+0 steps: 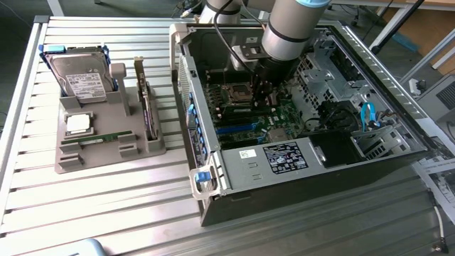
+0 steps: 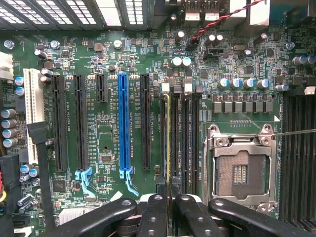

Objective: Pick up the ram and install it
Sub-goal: 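Insert the ram into the slot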

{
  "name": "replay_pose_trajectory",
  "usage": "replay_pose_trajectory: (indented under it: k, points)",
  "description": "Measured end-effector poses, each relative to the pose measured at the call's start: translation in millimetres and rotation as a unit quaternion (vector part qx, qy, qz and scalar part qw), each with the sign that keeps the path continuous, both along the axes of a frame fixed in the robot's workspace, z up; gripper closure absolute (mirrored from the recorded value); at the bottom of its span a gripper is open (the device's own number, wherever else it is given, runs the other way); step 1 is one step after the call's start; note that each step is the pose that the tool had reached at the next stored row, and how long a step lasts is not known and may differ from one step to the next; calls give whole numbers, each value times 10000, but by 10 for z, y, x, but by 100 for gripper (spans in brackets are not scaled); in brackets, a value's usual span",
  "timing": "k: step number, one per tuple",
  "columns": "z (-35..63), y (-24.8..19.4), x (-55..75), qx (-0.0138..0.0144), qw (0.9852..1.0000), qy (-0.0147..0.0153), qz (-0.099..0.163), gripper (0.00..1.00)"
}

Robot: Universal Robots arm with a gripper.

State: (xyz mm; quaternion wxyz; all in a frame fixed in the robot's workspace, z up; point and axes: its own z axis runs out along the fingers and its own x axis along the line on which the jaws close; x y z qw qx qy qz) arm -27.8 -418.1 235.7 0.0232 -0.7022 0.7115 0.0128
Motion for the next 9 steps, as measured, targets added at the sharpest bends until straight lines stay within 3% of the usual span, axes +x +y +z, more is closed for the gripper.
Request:
replay_pose_trajectory:
  k: [9]
  points:
    - [-3, 0, 11, 0, 10000, -2, 0, 87]
